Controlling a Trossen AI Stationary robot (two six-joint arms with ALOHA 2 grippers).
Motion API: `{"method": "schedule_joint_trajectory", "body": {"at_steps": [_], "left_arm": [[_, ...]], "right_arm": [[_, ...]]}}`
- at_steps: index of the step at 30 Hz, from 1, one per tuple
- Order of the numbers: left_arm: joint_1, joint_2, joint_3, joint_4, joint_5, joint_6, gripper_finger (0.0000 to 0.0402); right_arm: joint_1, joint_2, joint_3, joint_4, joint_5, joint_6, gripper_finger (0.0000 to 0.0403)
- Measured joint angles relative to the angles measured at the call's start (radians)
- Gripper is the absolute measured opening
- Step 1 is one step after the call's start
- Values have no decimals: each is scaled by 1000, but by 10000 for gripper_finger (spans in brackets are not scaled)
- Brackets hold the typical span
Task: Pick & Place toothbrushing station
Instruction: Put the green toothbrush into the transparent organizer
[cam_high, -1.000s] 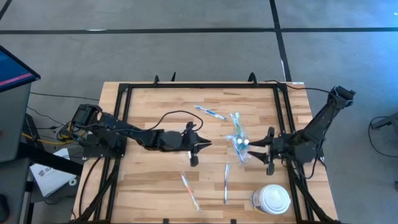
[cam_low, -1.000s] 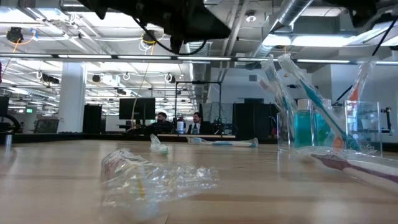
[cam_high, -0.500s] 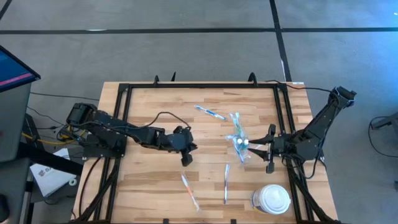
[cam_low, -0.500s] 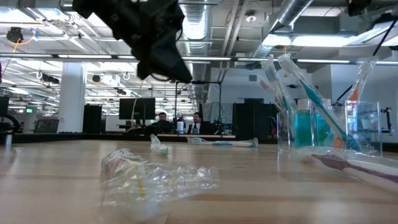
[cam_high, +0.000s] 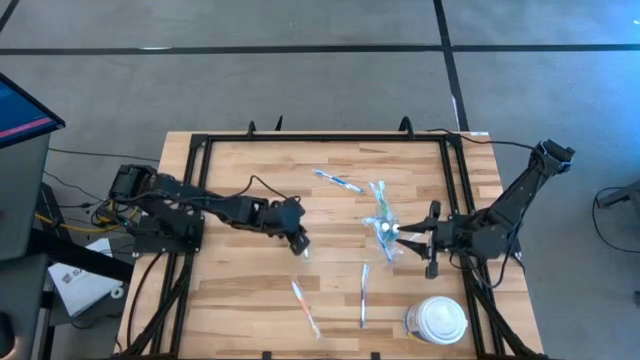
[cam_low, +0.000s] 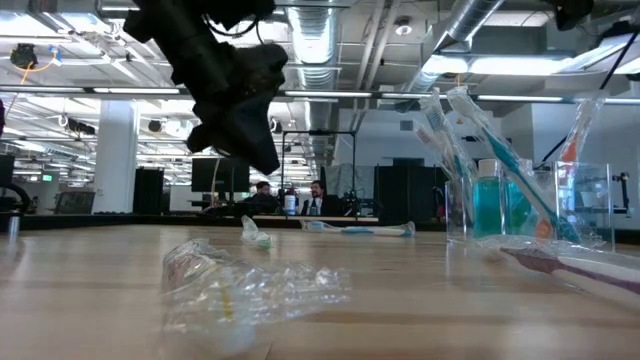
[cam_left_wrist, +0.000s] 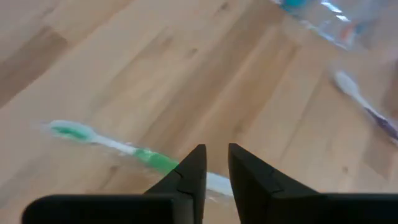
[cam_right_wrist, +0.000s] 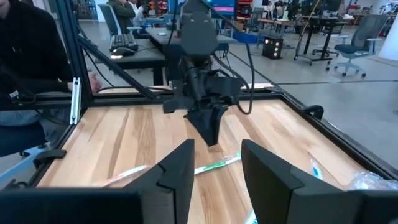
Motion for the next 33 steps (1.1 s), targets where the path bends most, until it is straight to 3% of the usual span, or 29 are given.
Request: {"method": "schedule_joint_trajectory", "body": {"at_steps": [11, 16, 33], "left_arm": [[68, 0, -103, -13, -1, -86, 142], [88, 0, -181, 144, -1, -106, 163], [150, 9, -297, 342, 17, -132, 167]], "right_arm": [[-21, 11, 0, 3, 0, -1, 123], [-21, 11, 0, 3, 0, -1, 123], [-21, 11, 0, 4, 1, -3, 123]]}}
